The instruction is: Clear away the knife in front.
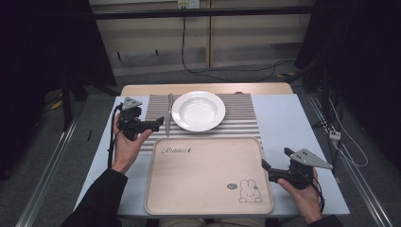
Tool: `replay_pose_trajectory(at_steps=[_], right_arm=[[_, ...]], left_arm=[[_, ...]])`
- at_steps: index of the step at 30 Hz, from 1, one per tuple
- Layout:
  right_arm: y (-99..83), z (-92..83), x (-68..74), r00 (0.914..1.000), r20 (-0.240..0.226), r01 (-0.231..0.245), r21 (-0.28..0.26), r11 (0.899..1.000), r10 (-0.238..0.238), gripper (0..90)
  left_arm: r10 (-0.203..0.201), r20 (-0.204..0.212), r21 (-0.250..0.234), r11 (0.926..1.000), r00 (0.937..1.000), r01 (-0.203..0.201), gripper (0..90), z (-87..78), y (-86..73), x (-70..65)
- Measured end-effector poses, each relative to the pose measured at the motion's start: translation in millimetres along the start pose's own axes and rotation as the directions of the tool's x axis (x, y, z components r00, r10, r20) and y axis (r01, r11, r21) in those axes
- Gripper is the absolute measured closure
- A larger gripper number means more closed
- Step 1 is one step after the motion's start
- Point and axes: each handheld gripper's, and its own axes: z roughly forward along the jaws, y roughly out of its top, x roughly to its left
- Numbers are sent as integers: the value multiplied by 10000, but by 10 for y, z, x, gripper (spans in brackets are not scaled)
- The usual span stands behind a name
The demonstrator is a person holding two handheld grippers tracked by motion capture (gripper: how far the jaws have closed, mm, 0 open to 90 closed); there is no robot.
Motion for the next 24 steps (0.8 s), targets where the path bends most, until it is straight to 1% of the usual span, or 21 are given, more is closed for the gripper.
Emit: replay_pose_trajectory(at_steps=[2, 3, 6, 12, 14, 15, 16, 17, 19, 21, 24], right_arm=[[-1, 2, -1, 10000, 0, 27, 13, 10000, -27, 61], [-2, 1, 1, 10000, 5, 35, 16, 10000, -35, 62], [-2, 2, 1, 10000, 6, 44, 11, 10000, -44, 62], [-3, -2, 2, 10000, 26, 20, 12, 10000, -20, 62], [-3, -1, 1, 10000, 17, 33, 18, 10000, -33, 62], [-3, -2, 2, 10000, 12, 11, 5, 10000, -11, 62], [-2, -4, 3, 10000, 4, -1, -1, 10000, 1, 62], [-2, -5, 3, 10000, 5, 17, -8, 10000, -17, 62], [-2, -9, 4, 10000, -1, 48, -21, 10000, -48, 62], [-3, -11, 4, 10000, -16, 67, -36, 10000, -67, 62], [-5, -12, 2, 10000, -13, 71, -21, 10000, -71, 62]], left_arm=[[19, -2, 94, 10000, 10000, -19, 44, 40, 39, 12], [64, -97, 195, 9998, 9999, -62, 46, 60, 59, 20], [-13, -47, 340, 9994, 10000, 15, 44, 135, 107, 49], [-198, -270, 581, 9981, 9994, 213, 52, 303, 160, 143], [-170, -315, 753, 9970, 9994, 193, 52, 360, 176, 181], [-160, -242, 824, 9964, 9996, 180, 51, 389, 185, 199], [-186, -275, 854, 9961, 9994, 209, 50, 425, 195, 209], [-129, -330, 980, 9951, 9994, 161, 54, 452, 209, 223], [-15, -464, 1083, 9941, 9989, 65, 53, 515, 245, 241], [-28, -559, 1142, 9934, 9984, 92, 56, 568, 290, 256], [-30, -616, 1421, 9898, 9981, 118, 70, 644, 352, 279]])
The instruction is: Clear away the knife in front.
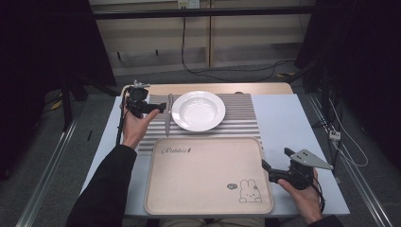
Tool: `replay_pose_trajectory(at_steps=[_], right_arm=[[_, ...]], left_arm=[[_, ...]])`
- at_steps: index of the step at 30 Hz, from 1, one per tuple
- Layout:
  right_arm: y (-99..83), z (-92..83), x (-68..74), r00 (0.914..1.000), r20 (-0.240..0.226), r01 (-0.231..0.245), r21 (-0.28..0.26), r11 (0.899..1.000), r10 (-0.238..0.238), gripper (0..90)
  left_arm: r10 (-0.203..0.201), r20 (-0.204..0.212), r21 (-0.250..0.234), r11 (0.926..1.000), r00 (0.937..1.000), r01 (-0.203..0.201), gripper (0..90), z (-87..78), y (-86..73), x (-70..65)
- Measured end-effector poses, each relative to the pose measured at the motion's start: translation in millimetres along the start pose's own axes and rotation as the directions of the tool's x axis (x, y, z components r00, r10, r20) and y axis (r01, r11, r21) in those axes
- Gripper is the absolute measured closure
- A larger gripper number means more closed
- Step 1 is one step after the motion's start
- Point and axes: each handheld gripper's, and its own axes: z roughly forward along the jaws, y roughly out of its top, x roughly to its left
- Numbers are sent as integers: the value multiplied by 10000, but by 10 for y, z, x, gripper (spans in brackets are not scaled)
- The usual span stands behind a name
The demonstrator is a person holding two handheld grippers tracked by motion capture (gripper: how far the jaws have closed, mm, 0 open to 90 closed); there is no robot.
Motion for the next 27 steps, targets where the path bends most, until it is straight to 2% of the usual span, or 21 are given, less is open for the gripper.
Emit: replay_pose_trajectory(at_steps=[1, 3, 10, 14, 21, 23, 25, 27], right_arm=[[0, 0, 0, 10000, -1, -24, -2, 10000, 24, 62], [1, -3, 1, 10000, -24, -20, -26, 10000, 20, 62], [-1, -1, 0, 10000, -21, -48, -17, 10000, 48, 62], [1, 9, -1, 9999, -67, -98, -8, 10000, 98, 62], [10, 35, 9, 9998, -195, -44, 7, 10000, 44, 61], [12, 45, 8, 9997, -249, -43, -18, 10000, 43, 61], [13, 53, 9, 9996, -274, -45, 26, 10000, 45, 61], [15, 54, 13, 9995, -302, -12, 3, 10000, 12, 61]], left_arm=[[5, -15, 149, 9999, 10000, -5, 78, 18, 14, 8], [-126, -96, 203, 9997, 9999, 128, 95, 72, 28, 8], [-214, -169, 506, 9985, 9996, 222, 103, 258, 84, 53], [-201, -389, 722, 9971, 9990, 229, 133, 395, 132, 77], [-284, -465, 1093, 9934, 9985, 334, 187, 677, 180, 105], [-584, -471, 1178, 9910, 9972, 636, 252, 769, 174, 139], [-895, -371, 1153, 9889, 9953, 932, 250, 842, 163, 166], [-851, -373, 1274, 9878, 9957, 892, 276, 899, 164, 163]])
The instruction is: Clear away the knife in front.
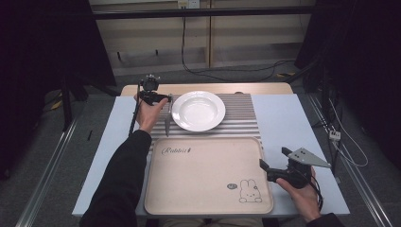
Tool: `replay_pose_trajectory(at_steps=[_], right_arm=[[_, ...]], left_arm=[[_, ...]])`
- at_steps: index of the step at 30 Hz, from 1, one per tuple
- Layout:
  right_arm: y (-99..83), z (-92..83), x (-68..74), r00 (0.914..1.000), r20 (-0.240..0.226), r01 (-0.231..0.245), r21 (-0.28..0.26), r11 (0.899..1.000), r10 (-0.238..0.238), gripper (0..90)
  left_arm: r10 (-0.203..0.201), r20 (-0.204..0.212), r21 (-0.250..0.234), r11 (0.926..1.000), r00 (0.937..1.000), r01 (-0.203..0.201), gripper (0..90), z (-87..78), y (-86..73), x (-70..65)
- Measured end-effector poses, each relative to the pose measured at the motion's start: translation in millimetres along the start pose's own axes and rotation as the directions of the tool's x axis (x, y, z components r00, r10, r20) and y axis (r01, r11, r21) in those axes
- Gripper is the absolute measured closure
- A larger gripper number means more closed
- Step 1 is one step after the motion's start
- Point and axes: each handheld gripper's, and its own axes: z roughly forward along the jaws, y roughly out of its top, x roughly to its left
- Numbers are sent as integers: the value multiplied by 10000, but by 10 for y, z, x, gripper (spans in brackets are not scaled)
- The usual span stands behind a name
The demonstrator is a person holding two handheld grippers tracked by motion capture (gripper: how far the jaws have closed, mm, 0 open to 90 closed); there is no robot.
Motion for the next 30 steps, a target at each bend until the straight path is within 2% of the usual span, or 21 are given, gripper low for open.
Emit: replay_pose_trajectory(at_steps=[2, 7, 10, 12, 17, 21, 26, 28, 30], right_arm=[[-1, -1, -1, 10000, -8, 9, 3, 10000, -9, 62], [-2, -3, -4, 10000, 10, -37, 10, 10000, 37, 62], [-3, -2, 3, 10000, -34, -15, 29, 10000, 15, 62], [-4, -1, 0, 10000, -21, -23, 33, 10000, 23, 62], [-8, 0, -10, 10000, -16, -66, 42, 10000, 66, 62], [-8, 2, -7, 10000, -44, -62, 59, 10000, 63, 62], [-9, 4, -7, 9999, -74, -85, 72, 9999, 86, 63], [-9, 6, -8, 9999, -70, -97, 77, 9999, 97, 63], [-9, 6, -8, 9999, -66, -95, 73, 9999, 95, 63]], left_arm=[[143, 13, 163, 9998, 9999, -143, 341, 44, 13, -20], [226, 73, 184, 9996, 9997, -227, 418, 117, 37, -53], [-69, -53, 289, 9996, 10000, 71, 478, 172, 16, -29], [-281, -13, 334, 9990, 9996, 282, 484, 214, -1, -6], [-150, 2, 611, 9980, 9999, 149, 542, 289, -31, -36], [-225, 204, 620, 9979, 9995, 212, 571, 327, -43, -63], [-265, 193, 619, 9978, 9995, 253, 629, 339, -27, -76], [-472, 75, 619, 9970, 9989, 466, 636, 344, -26, -60], [-871, 169, 569, 9947, 9961, 860, 648, 364, -33, -33]])
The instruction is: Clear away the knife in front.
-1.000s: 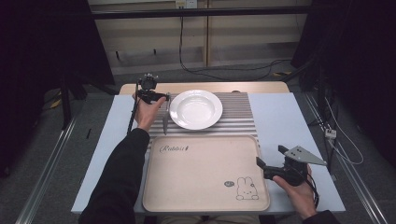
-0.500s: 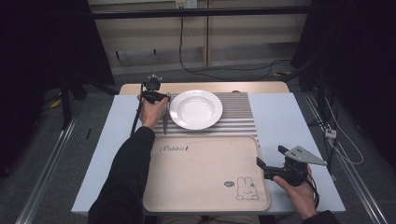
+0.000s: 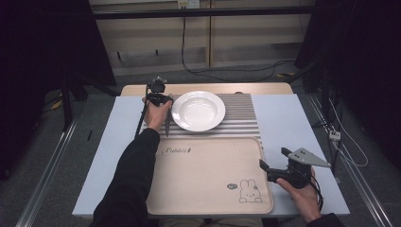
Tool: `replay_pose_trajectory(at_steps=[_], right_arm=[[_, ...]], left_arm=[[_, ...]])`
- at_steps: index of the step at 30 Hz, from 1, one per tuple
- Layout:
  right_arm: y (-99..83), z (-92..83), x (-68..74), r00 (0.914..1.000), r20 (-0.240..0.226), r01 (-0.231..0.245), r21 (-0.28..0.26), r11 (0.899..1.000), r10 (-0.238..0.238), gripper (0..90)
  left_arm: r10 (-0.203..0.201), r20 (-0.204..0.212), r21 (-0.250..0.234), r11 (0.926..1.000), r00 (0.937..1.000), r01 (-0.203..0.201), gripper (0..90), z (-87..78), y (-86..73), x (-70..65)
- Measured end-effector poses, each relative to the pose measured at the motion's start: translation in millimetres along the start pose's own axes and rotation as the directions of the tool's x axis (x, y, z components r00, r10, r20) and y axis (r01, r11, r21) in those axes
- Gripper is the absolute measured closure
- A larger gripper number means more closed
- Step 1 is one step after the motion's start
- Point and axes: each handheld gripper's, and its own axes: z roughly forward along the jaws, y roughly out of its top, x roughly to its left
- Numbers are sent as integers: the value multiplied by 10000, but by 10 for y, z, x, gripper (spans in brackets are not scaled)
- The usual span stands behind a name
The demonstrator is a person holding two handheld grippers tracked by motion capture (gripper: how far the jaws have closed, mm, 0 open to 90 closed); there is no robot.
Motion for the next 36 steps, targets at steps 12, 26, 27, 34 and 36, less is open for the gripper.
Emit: replay_pose_trajectory(at_steps=[12, 26, 27, 34, 36], right_arm=[[-5, 3, -13, 10000, 62, 33, 51, 10000, -34, 64], [-9, 4, -14, 9999, 140, 23, 82, 10000, -24, 65], [-9, 4, -12, 9999, 133, 22, 84, 10000, -23, 65], [-8, 7, -8, 9999, 118, 31, 109, 9999, -32, 65], [-9, 6, -7, 9999, 99, 38, 99, 9999, -39, 65]], left_arm=[[485, -203, 637, 9969, 9986, -471, 714, 105, -23, -49], [193, -250, 1083, 9940, 9995, -165, 753, 92, 6, -73], [146, -235, 1135, 9935, 9996, -118, 753, 88, 7, -71], [-41, -292, 1311, 9913, 9996, 79, 760, 78, 14, -79], [-41, -317, 1358, 9907, 9995, 84, 768, 70, 16, -81]])
